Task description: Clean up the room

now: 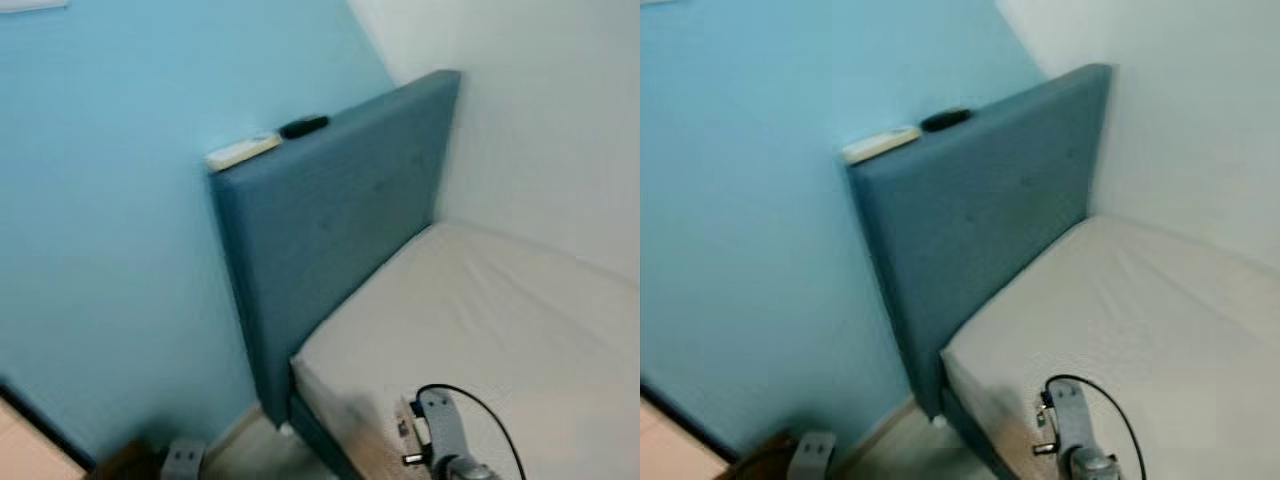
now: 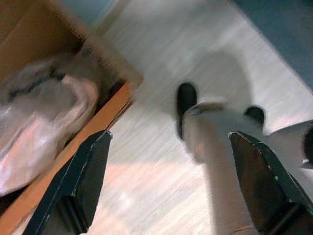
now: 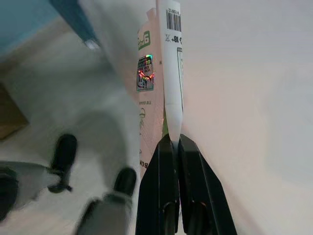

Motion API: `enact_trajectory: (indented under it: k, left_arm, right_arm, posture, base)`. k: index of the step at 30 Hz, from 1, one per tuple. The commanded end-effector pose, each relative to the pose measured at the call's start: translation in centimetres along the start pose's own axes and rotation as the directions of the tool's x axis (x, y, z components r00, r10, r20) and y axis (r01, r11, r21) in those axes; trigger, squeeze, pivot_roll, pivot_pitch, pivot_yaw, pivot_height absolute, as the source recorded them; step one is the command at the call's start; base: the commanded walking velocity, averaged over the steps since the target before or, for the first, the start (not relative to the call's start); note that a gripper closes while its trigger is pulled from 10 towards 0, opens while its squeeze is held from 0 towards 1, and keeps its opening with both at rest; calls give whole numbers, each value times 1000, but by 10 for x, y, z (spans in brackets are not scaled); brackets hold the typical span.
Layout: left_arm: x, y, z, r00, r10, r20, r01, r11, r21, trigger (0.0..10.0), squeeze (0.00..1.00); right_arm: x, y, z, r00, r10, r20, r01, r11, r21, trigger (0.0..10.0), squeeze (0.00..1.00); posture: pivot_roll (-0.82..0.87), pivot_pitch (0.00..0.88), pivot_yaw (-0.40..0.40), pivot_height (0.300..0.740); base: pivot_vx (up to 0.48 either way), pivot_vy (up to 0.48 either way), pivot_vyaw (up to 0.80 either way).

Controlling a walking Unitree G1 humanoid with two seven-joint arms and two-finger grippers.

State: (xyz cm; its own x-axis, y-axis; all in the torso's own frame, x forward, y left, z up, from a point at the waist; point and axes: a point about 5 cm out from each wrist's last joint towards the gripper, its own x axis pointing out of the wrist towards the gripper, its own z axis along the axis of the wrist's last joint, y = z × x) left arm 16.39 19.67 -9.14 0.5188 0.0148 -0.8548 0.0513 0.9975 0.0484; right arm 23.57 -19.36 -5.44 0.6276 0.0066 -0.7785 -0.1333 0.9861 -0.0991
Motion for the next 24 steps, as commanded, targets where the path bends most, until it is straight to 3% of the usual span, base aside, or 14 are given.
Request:
enact_trajectory:
  k: [1,9,24]
  left_arm:
    - [0,1,-2,1000,3,-13,-3,1000,11,10000,0]
    - [1,1,2,1000,12,-9,-11,999,45,10000,0]
    - [0,5,3,998,69,-10,-66,986,155,10000,0]
  right_arm:
    - [0,5,-2,1000,21,1,-21,1000,-1,10000,0]
    - [2,9,8,999,43,27,-42,999,-22,10000,0]
    - [1,6,1,999,48,2,-48,998,-41,10000,0]
  posture:
    - [24,0,-16,740]
    - [22,0,-15,740]
    - [21,0,-14,740]
  base:
    - [0,0,750]
    - [0,0,746]
    - [0,0,747]
